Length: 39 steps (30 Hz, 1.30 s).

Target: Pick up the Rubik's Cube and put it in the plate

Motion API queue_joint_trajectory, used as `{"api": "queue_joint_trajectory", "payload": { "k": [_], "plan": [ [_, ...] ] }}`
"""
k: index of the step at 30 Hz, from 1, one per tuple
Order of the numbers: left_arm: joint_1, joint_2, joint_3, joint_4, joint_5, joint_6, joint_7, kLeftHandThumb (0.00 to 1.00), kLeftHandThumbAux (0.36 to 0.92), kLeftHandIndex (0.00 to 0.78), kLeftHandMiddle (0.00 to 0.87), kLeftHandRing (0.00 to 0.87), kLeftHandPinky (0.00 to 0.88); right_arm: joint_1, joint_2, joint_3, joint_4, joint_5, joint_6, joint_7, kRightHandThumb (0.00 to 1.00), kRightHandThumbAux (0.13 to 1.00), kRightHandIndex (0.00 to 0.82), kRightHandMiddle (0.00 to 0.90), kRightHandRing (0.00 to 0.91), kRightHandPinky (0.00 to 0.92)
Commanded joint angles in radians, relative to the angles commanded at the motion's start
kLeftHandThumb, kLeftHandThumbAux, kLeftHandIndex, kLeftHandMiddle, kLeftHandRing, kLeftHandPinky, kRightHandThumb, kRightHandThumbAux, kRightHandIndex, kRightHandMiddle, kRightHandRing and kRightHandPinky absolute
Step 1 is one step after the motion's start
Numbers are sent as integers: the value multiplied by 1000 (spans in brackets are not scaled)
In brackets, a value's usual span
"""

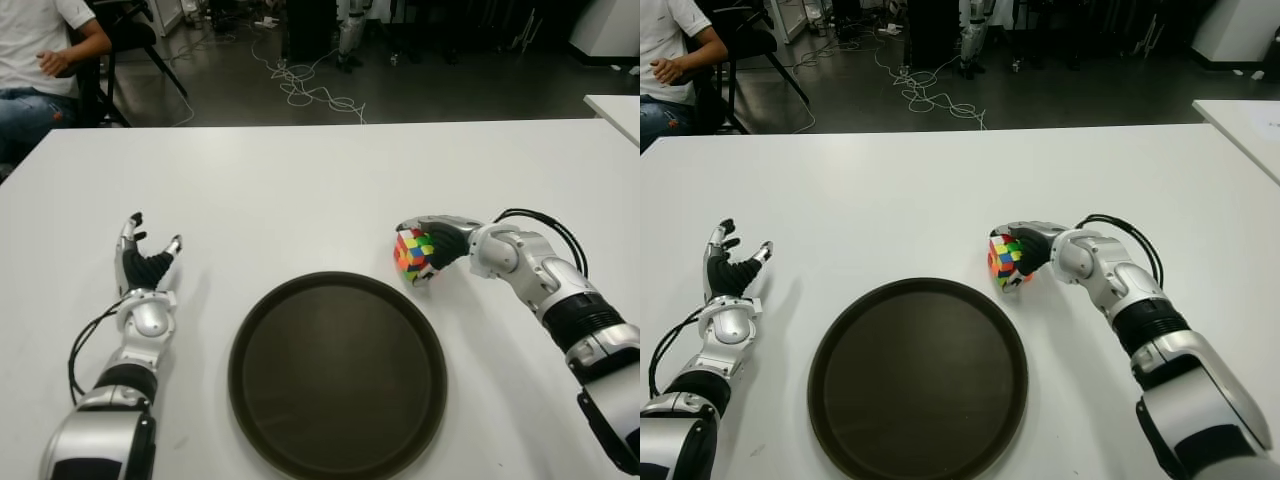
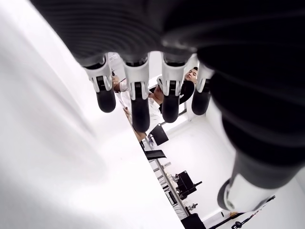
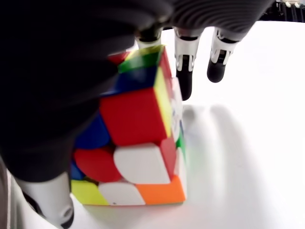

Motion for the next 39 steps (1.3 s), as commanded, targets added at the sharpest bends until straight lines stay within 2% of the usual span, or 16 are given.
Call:
{"api": "queue_joint_trajectory", "payload": {
  "k": [7, 22, 29, 31, 32, 33, 34, 35, 36, 37, 39],
  "plan": [
    [-1, -1, 6, 2, -7, 4, -1, 5, 741, 107, 140, 137, 131, -7, -3, 0, 22, 2, -26, -4, 0, 769, 104, 143, 137, 86],
    [-3, 1, 0, 6, 3, 9, 13, 0, 717, 106, 155, 153, 146, -10, -3, 2, 12, -2, -15, 16, 0, 784, 107, 143, 138, 80],
    [0, -2, 10, 4, -13, 0, -7, 2, 714, 102, 148, 150, 151, -2, 0, -1, 11, -9, -22, -26, 0, 799, 108, 145, 143, 93],
    [2, -3, 13, 2, -18, -7, -14, 6, 717, 102, 141, 138, 130, 8, 3, -10, 11, -7, -31, -67, 0, 843, 153, 179, 179, 150],
    [2, -4, 14, 1, -20, -10, -15, 8, 723, 103, 139, 133, 118, 11, 5, -14, 11, -6, -33, -83, 0, 875, 209, 229, 241, 242],
    [2, -4, 14, 1, -20, -11, -16, 9, 725, 103, 138, 131, 113, 14, 7, -17, 13, -6, -33, -105, 0, 886, 230, 247, 263, 275],
    [2, -4, 14, 1, -20, -12, -16, 10, 730, 103, 137, 129, 109, 16, 9, -18, 16, -7, -33, -120, 3, 914, 281, 306, 331, 354],
    [2, -4, 14, 0, -19, -12, -16, 10, 732, 103, 137, 128, 108, 19, 12, -22, 19, -7, -32, -146, 8, 923, 299, 327, 356, 382],
    [2, -4, 14, 0, -19, -12, -16, 11, 736, 103, 136, 128, 108, 21, 14, -23, 21, -8, -31, -164, 250, 858, 342, 384, 417, 442],
    [2, -4, 13, 0, -19, -11, -15, 10, 738, 103, 136, 127, 108, 24, 18, -27, 24, -8, -30, -190, 407, 816, 369, 421, 457, 480],
    [3, -3, 13, 0, -18, -10, -14, 9, 741, 103, 136, 129, 112, 29, 23, -33, 29, -8, -29, -235, 544, 778, 394, 478, 511, 527]
  ]
}}
